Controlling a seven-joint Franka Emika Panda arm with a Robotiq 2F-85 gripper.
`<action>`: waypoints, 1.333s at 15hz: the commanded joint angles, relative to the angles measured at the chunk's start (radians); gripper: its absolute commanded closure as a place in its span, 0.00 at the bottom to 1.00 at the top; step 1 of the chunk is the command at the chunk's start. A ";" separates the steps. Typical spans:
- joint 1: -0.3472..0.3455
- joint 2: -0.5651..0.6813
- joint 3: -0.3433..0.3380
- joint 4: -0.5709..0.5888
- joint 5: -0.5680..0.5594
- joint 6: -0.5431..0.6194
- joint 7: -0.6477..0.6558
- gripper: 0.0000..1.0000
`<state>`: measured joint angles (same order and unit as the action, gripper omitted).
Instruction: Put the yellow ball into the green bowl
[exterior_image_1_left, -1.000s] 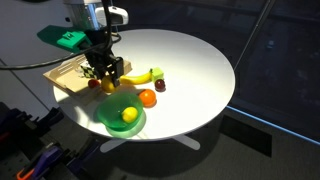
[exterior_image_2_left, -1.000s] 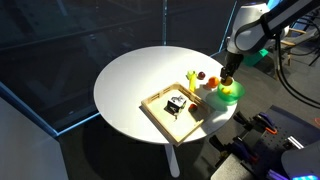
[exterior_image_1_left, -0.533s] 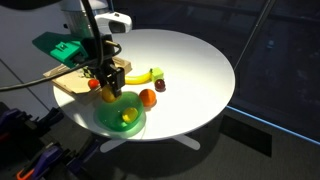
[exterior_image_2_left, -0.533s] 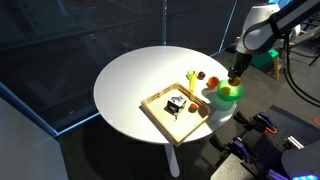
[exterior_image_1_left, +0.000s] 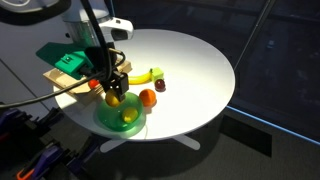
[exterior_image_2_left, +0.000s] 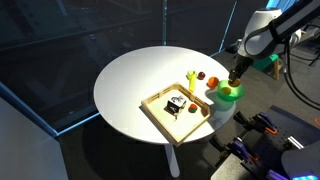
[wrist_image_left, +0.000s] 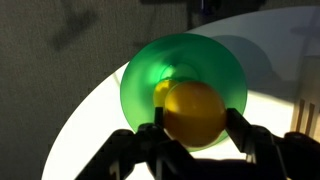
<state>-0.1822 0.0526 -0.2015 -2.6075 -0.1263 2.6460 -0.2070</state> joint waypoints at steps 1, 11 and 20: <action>-0.012 0.026 0.004 -0.004 0.016 0.028 -0.054 0.62; -0.016 0.073 0.010 0.010 0.021 0.013 -0.075 0.09; 0.000 0.046 0.022 0.006 0.000 -0.011 -0.041 0.00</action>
<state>-0.1819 0.1268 -0.1884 -2.6040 -0.1244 2.6552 -0.2474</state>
